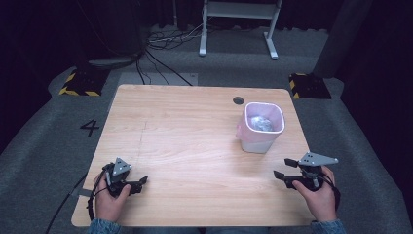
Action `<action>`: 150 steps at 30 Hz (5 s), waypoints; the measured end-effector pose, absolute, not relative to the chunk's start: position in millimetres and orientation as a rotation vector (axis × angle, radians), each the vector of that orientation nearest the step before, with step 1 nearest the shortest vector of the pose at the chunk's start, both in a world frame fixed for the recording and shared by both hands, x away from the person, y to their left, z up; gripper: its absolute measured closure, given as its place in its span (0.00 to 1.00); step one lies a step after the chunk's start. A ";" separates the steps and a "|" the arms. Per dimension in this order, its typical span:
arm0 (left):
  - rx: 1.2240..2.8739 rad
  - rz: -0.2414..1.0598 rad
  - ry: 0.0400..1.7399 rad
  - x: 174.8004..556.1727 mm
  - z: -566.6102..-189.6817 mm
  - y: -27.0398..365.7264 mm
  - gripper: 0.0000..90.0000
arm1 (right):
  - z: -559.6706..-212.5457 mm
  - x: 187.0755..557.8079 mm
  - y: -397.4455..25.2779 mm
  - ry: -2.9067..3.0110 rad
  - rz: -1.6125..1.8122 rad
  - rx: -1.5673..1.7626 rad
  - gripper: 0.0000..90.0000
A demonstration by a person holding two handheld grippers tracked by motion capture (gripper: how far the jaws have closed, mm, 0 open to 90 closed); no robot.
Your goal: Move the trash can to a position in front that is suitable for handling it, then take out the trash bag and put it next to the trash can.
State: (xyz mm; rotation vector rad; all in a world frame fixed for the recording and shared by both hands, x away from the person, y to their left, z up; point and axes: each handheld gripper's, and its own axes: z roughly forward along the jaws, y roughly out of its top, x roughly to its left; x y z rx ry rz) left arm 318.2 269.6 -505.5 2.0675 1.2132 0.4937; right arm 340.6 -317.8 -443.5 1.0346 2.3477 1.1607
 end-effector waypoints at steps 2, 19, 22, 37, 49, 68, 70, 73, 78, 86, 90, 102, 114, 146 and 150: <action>2.067 0.496 1.215 318.1 -505.5 269.4 0.20 | -434.7 342.8 -315.4 2.344 1.171 1.015 0.34; 2.066 0.498 1.219 318.0 -505.5 269.1 0.20 | -358.4 383.7 -269.5 2.298 1.213 0.859 0.41; 2.064 0.497 1.220 318.0 -505.6 268.9 0.20 | -349.5 392.6 -256.0 2.300 1.217 0.828 0.42; 2.064 0.497 1.220 318.0 -505.6 268.9 0.20 | -363.7 438.3 -211.5 2.410 1.117 0.857 0.63; 2.067 0.496 1.219 318.2 -505.4 268.9 0.20 | -370.7 430.7 -200.8 2.428 1.038 0.895 0.84; 2.067 0.491 1.225 319.3 -505.5 267.2 0.18 | -367.5 340.5 -140.6 2.564 1.146 0.738 0.84; 2.070 0.492 1.223 319.9 -505.5 266.9 0.18 | -367.3 331.2 -133.2 2.585 1.158 0.713 0.84; 2.066 0.493 1.227 320.3 -505.7 266.2 0.17 | -365.9 318.4 -123.3 2.616 1.206 0.661 0.75; 2.065 0.490 1.230 321.1 -505.7 265.2 0.17 | -353.2 306.4 -119.0 2.594 1.289 0.602 0.54; 2.059 0.503 1.244 321.0 -505.7 263.5 0.17 | -323.4 330.2 -171.1 2.349 1.306 0.705 0.49; 2.059 0.509 1.252 320.9 -505.5 262.8 0.17 | -324.1 350.6 -203.3 2.231 1.264 0.797 0.44; 2.062 0.523 1.242 319.5 -505.1 258.6 0.19 | -419.0 397.3 -236.2 2.263 1.147 1.061 0.42; 2.100 0.507 1.108 310.4 -498.9 232.2 0.24 | -441.7 370.7 -207.8 2.380 1.226 0.976 0.42; 2.098 0.414 0.807 282.5 -466.0 161.0 0.25 | -439.0 315.2 -223.3 2.394 1.233 0.867 0.37; 2.108 0.420 0.759 280.8 -464.6 151.5 0.25 | -440.1 310.1 -220.5 2.423 1.220 0.818 0.37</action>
